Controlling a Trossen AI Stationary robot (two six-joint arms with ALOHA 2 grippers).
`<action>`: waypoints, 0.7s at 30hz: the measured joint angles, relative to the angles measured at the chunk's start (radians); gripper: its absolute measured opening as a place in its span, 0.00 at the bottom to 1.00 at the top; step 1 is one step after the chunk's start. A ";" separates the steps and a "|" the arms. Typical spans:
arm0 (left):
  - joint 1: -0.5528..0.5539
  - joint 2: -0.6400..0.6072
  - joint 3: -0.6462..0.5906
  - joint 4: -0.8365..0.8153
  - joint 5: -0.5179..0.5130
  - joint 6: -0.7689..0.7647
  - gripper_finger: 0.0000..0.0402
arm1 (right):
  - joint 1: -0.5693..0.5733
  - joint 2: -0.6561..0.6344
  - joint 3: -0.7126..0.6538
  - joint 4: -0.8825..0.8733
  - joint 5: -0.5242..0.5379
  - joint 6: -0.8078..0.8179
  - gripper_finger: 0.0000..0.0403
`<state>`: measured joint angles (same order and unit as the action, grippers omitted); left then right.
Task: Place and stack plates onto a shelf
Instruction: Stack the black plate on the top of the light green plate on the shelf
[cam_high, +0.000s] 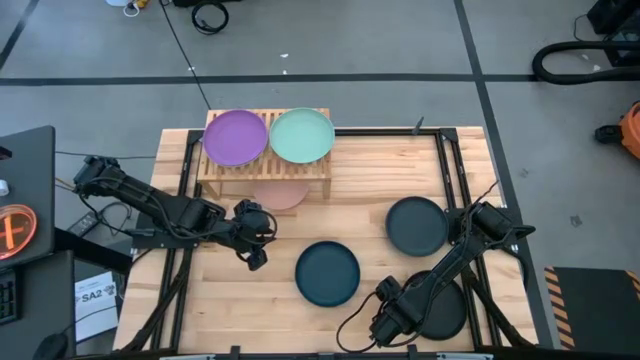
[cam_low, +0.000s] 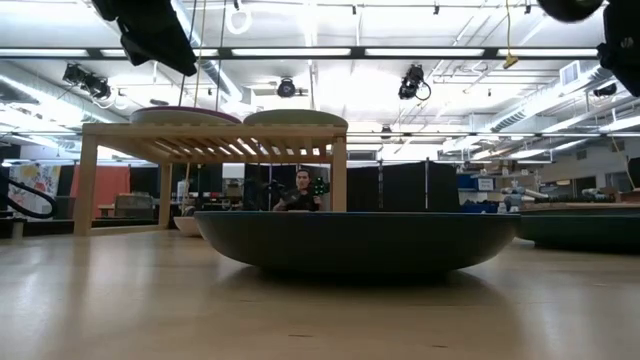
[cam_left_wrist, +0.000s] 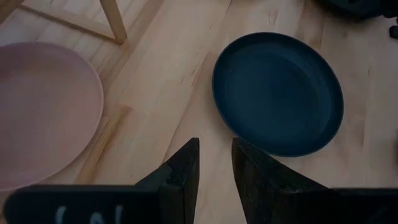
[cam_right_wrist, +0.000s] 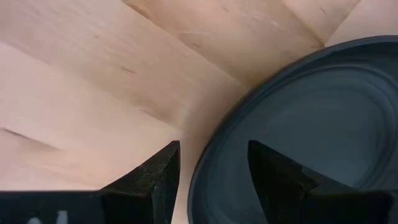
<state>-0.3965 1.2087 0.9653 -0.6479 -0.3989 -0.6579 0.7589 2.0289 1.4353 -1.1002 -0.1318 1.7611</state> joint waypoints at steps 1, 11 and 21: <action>0.000 0.000 0.000 0.000 0.000 0.000 0.25 | 0.000 0.000 0.000 -0.003 0.000 0.000 0.48; 0.000 0.000 0.000 -0.001 0.000 0.000 0.25 | 0.000 -0.001 -0.042 0.027 0.010 0.016 0.43; 0.000 0.000 0.000 -0.002 0.000 0.000 0.25 | -0.001 -0.002 -0.104 0.065 -0.036 0.017 0.30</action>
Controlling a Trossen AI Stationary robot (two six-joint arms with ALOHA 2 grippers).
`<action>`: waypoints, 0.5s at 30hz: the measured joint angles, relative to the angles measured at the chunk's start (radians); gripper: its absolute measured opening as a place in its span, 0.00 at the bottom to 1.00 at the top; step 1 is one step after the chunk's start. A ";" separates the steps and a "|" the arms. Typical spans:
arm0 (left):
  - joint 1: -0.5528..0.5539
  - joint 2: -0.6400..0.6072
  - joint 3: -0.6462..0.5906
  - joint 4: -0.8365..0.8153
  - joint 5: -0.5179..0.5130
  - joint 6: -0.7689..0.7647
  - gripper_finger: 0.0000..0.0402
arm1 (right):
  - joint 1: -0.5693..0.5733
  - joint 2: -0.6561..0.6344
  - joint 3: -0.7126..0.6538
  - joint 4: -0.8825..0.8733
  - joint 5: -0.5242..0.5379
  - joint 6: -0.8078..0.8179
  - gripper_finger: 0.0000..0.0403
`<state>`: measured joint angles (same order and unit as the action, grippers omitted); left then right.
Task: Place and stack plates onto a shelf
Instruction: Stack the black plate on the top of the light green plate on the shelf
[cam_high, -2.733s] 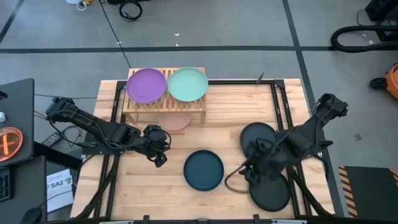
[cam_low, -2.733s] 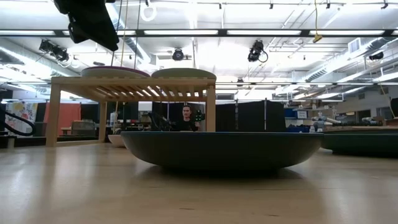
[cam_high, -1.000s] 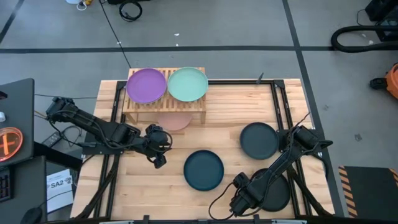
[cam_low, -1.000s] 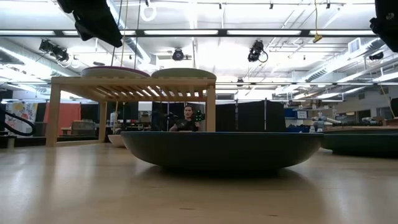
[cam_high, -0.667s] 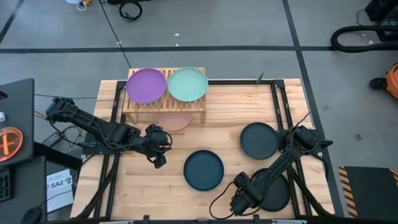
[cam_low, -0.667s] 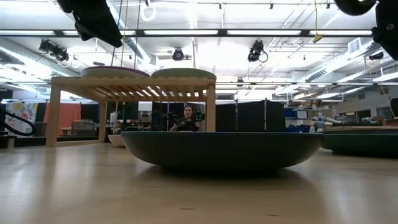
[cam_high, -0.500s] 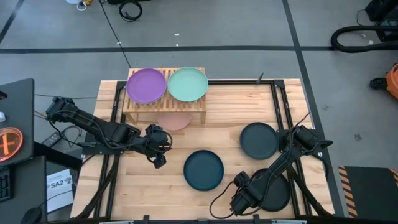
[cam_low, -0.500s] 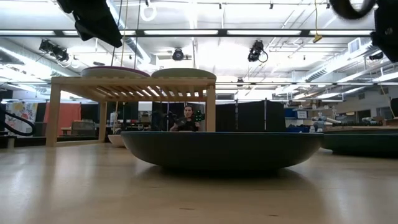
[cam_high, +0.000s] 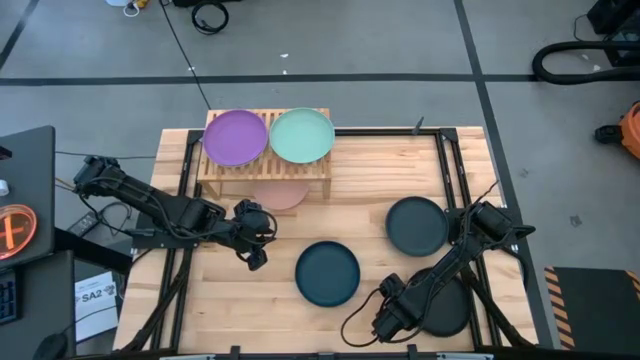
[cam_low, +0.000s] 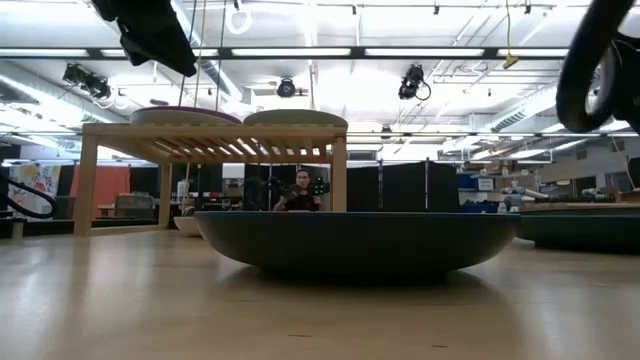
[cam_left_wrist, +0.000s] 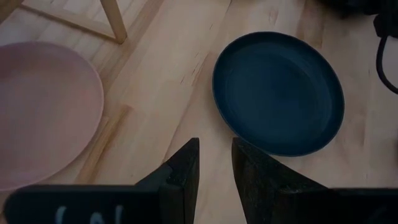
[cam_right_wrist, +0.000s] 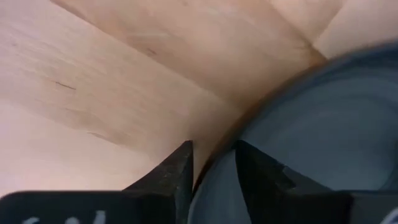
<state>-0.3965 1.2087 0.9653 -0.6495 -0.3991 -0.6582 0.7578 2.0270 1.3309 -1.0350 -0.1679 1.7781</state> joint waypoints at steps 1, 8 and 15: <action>0.000 0.000 0.000 0.000 0.000 0.000 0.25 | 0.000 0.000 0.000 -0.001 -0.002 0.000 0.28; 0.000 0.000 0.000 0.000 0.000 0.000 0.25 | 0.000 -0.002 0.000 -0.005 -0.010 0.002 0.14; 0.000 0.000 0.000 0.000 0.000 0.000 0.25 | -0.001 -0.003 0.001 -0.008 -0.017 0.004 0.10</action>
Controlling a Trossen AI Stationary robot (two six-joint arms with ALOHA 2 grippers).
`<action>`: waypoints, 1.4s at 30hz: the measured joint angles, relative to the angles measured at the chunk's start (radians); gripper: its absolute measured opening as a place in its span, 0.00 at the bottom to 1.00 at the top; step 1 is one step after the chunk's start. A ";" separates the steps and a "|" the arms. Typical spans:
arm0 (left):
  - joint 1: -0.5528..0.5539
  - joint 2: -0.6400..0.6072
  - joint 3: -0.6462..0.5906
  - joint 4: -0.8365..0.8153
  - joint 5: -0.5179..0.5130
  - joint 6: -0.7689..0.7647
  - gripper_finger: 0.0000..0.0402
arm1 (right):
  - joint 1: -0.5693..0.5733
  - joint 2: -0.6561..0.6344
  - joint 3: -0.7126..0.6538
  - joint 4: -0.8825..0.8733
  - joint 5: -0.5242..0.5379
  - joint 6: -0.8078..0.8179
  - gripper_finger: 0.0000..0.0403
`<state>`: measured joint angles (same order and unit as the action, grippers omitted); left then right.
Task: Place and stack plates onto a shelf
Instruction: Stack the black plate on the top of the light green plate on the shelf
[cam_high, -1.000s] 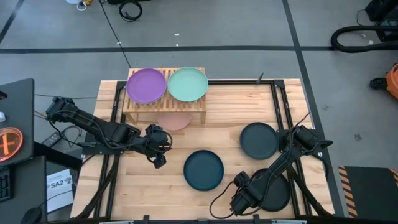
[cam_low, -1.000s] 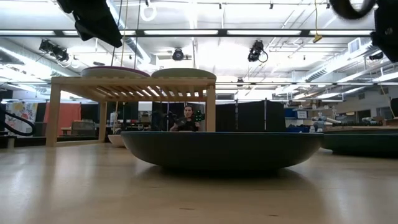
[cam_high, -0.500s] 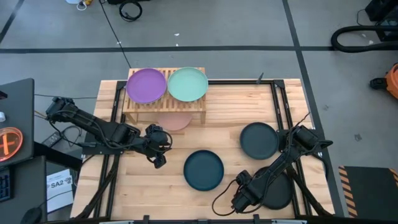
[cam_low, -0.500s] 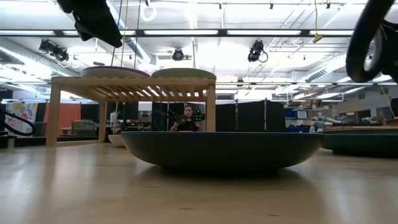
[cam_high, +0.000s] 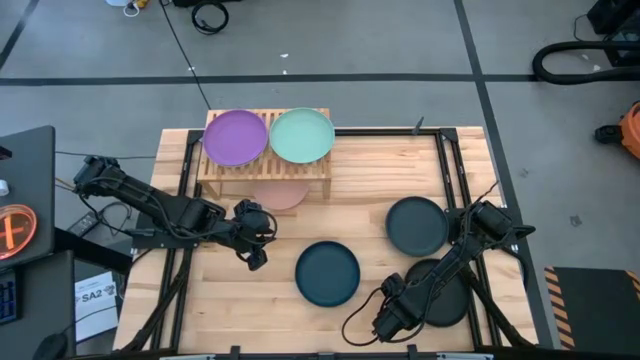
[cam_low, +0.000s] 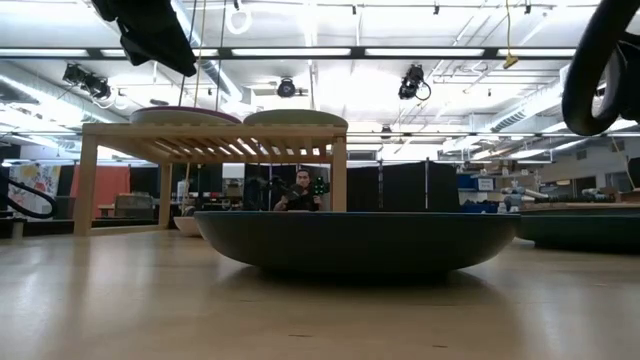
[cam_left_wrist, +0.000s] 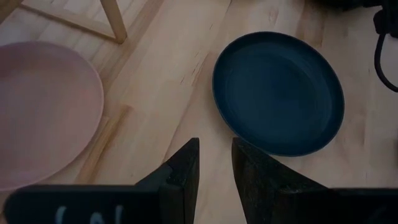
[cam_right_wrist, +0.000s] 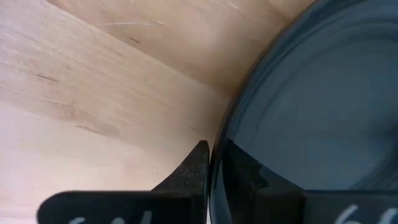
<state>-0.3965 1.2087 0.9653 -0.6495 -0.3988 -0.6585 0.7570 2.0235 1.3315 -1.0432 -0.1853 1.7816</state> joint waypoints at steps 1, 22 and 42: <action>0.000 0.000 0.000 0.000 0.000 0.000 0.25 | 0.000 0.000 0.000 0.000 0.000 -0.002 0.10; 0.000 0.000 0.000 0.001 0.000 -0.001 0.25 | -0.030 0.003 0.311 -0.266 0.021 -0.393 0.05; 0.000 0.000 0.000 0.001 0.000 0.000 0.25 | -0.128 0.003 0.627 -0.452 0.020 -0.789 0.05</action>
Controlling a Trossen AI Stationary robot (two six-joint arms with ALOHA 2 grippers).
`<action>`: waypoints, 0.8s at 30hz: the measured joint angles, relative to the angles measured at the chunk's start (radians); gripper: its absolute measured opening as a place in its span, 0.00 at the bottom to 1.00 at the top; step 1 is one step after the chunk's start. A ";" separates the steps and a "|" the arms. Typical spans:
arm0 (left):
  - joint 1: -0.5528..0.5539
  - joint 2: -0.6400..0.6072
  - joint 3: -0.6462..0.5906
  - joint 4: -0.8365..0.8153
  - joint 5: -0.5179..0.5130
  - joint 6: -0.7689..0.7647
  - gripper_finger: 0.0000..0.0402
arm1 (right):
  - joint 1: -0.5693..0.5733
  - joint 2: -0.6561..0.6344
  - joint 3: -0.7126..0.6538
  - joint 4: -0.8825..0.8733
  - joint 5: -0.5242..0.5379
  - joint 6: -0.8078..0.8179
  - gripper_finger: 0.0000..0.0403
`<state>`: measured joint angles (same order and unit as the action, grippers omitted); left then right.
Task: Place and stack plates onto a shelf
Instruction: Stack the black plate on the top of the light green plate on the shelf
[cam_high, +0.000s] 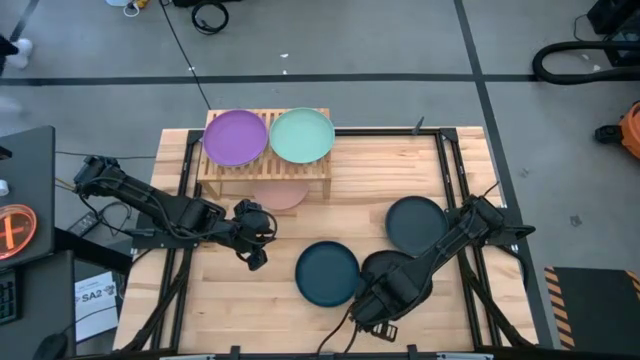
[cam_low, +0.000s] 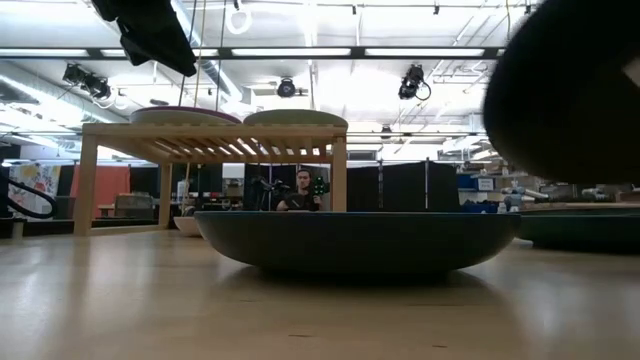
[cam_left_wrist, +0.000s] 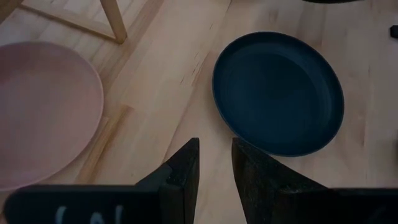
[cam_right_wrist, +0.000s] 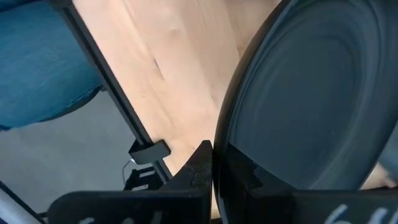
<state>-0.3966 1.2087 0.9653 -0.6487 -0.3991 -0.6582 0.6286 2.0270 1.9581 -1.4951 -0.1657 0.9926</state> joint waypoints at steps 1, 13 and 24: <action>0.000 0.000 0.000 0.000 0.000 0.000 0.25 | -0.004 0.000 0.019 -0.016 0.015 -0.013 0.05; 0.000 0.000 0.000 0.000 0.000 0.000 0.25 | -0.056 -0.001 0.250 -0.077 0.278 -0.299 0.05; 0.000 0.000 0.000 0.000 0.000 0.000 0.25 | -0.125 -0.001 0.385 -0.076 0.487 -0.725 0.05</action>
<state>-0.3969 1.2087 0.9653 -0.6482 -0.3988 -0.6587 0.5032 2.0260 2.3433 -1.5713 0.3216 0.2679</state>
